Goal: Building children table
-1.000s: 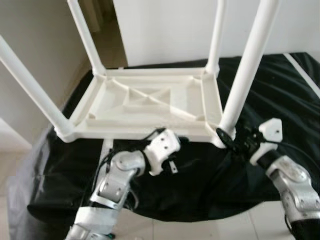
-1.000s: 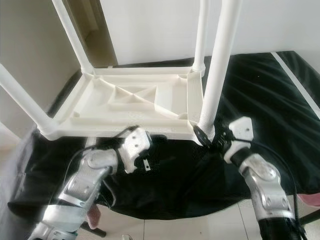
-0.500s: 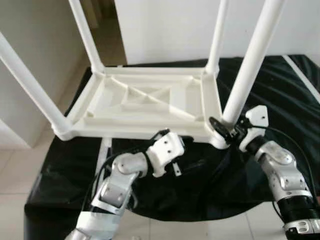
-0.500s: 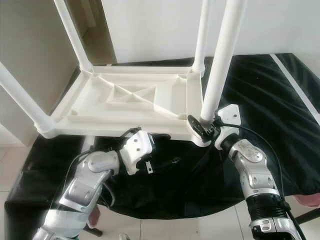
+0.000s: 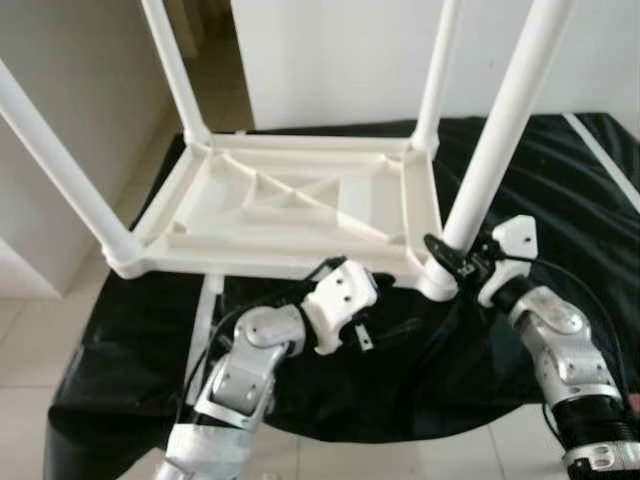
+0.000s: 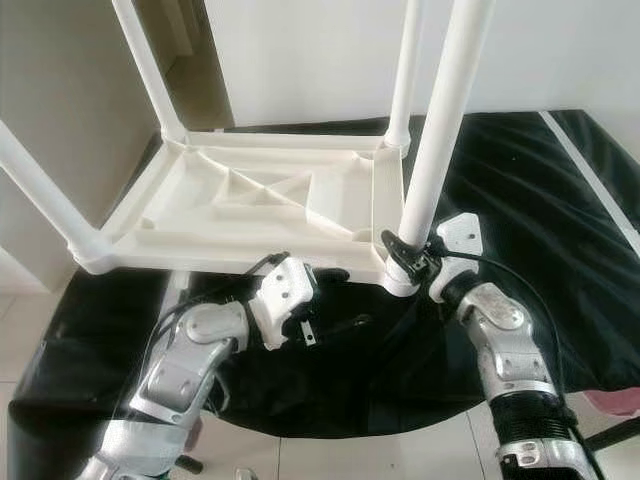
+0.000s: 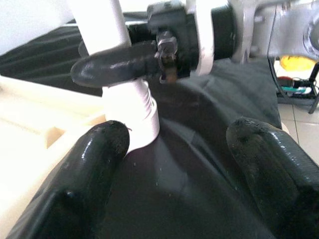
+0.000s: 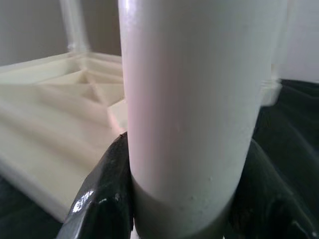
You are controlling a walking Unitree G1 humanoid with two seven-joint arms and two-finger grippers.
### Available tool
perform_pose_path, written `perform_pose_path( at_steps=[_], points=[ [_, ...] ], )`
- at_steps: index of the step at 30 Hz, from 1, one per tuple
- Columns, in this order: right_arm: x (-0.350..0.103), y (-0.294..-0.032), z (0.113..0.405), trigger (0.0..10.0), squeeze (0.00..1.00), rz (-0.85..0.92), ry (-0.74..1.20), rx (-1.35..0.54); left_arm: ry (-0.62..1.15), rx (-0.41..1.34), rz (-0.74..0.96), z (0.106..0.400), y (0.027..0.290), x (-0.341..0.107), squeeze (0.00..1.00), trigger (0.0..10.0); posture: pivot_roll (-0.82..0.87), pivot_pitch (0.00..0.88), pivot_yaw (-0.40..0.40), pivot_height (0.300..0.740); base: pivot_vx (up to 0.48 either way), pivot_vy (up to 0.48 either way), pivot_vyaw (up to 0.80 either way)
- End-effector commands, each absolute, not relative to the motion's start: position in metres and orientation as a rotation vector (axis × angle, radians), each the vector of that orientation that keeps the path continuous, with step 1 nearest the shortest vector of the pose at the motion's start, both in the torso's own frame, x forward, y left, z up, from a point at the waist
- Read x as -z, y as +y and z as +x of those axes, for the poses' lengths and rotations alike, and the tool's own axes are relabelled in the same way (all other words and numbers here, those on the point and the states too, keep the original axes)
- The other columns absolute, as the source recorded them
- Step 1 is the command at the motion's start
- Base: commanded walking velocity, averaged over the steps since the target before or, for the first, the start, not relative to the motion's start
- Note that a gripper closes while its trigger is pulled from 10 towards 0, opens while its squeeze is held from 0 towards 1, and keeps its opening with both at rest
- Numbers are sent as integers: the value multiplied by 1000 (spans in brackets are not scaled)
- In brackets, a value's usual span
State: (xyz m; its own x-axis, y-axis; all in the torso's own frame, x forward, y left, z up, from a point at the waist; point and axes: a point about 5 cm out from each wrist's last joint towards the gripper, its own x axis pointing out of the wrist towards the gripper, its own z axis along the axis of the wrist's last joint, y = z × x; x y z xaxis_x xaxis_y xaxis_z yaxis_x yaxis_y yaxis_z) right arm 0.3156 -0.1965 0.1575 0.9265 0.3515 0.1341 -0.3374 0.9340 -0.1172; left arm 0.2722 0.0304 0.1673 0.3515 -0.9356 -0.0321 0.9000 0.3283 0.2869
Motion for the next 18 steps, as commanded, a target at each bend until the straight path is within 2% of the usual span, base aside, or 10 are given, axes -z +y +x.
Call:
perform_pose_path(
  at_steps=[1,4,6,7,8,13,16,18],
  points=[
    [-144,-199,315,10000,0,-72,-84,-258,-122,1047,249,282,35,-163,0,10000,-54,33,43,740,0,0,0],
    [-144,-196,315,10000,0,-59,-89,-215,-109,1050,242,282,34,-163,0,10000,-57,34,48,740,0,0,0],
    [-140,-184,315,10000,0,30,-76,-77,-80,1054,215,282,33,-161,0,10000,-59,37,51,740,0,0,0],
    [-140,-184,315,10000,0,30,-76,-77,-80,1054,215,282,33,-161,0,10000,-59,37,51,740,0,0,0],
    [-134,-176,311,10000,0,99,-44,87,-71,1045,207,283,32,-160,0,10000,-58,40,54,740,0,0,0],
    [-121,-163,304,10000,0,125,12,259,-70,1009,196,287,31,-161,0,10000,-57,45,51,740,0,0,0],
    [-120,-154,304,10000,0,132,22,289,-78,981,206,289,31,-161,0,10000,-58,46,50,740,0,0,0],
    [-124,-138,308,10000,0,160,10,236,-79,962,207,290,31,-160,0,10000,-57,46,49,740,0,0,0]
  ],
)
